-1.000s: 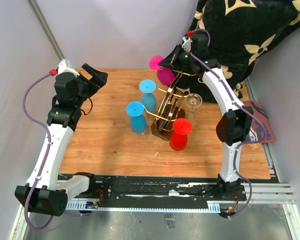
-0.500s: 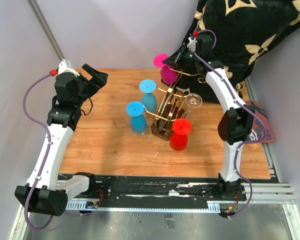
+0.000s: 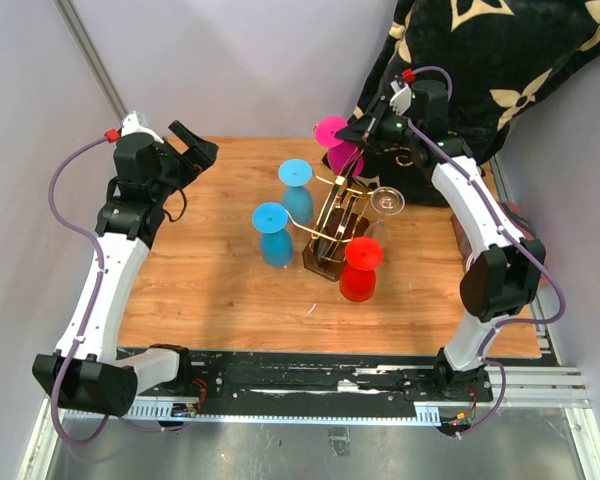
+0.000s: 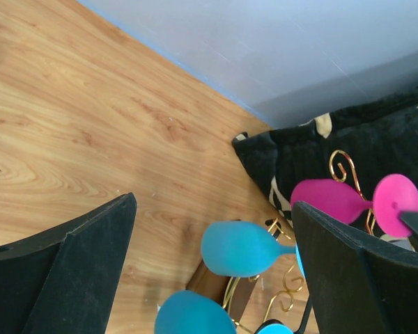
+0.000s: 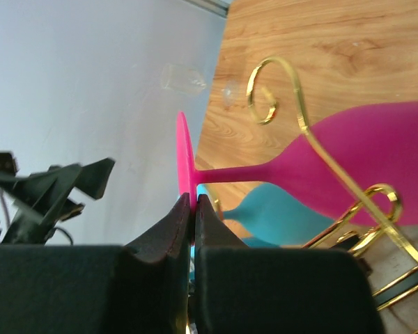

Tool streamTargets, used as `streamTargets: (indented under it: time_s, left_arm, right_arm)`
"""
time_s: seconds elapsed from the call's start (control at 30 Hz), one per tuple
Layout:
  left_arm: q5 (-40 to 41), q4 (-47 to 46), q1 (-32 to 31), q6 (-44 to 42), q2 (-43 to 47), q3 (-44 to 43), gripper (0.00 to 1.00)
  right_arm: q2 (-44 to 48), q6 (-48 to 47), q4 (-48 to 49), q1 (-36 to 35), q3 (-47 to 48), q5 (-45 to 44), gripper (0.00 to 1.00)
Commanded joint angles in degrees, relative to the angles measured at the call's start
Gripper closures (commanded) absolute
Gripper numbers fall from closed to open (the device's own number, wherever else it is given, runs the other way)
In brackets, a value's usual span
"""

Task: Take the wine glass off the wine glass rack

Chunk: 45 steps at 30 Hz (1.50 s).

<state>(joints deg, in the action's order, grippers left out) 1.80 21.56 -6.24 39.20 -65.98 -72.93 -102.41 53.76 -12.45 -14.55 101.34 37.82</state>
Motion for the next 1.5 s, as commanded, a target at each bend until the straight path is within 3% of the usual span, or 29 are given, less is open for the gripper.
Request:
streamTargets:
  time_s: [0.0, 0.2, 0.4, 0.5, 0.63, 0.8, 0.9, 1.03, 1.2, 1.37, 1.47]
  left_arm:
    - [-1.4, 2.0, -0.3, -1.3, -1.2, -3.5, 0.00]
    - [-5.4, 0.4, -0.2, -1.7, -2.9, -5.6, 0.00]
    - [-7.0, 3.8, -0.2, -3.3, -7.9, -12.9, 0.00]
    - [-10.0, 3.9, 0.3, -2.9, -9.5, -14.7, 0.00]
    - [-18.5, 2.0, 2.7, -0.8, -12.2, -15.8, 0.00]
    - [-29.8, 0.0, 4.7, -0.5, -15.6, -18.6, 0.00]
    - [-33.5, -0.6, 5.2, -0.7, -16.1, -19.5, 0.02]
    - [-37.6, -2.4, 6.2, 0.5, -15.5, -19.1, 0.03]
    - [-45.3, -8.5, 8.7, 5.6, -13.8, -16.1, 0.04]
    - [-56.2, -20.5, 10.4, 16.7, -13.9, -10.0, 0.07]
    - [-59.7, -24.5, 10.5, 20.1, -13.7, -7.6, 0.02]
  right_arm:
    - [3.5, -0.4, 4.9, 0.4, -1.5, 4.9, 0.99]
    - [3.1, 3.0, 10.1, -0.9, -1.4, 12.2, 0.99]
    - [3.0, -2.5, 6.0, -1.9, 4.2, 17.1, 0.99]
    - [3.8, -6.8, 2.8, -2.6, 7.2, 19.4, 0.99]
    - [5.7, -22.4, -8.5, -4.4, 13.0, 19.6, 0.99]
    - [11.4, -56.4, -26.2, -13.9, 16.2, 8.9, 0.99]
    - [17.7, -73.0, -25.1, -22.3, 8.5, -4.4, 0.99]
    - [20.3, -87.3, -21.8, -29.4, 1.5, -13.5, 0.99]
    - [16.8, -97.0, -25.4, -34.0, 3.0, -20.3, 0.99]
    - [11.9, -101.6, -30.0, -37.0, 7.4, -25.1, 1.00]
    - [9.6, -103.1, -32.1, -38.0, 9.8, -25.4, 0.99]
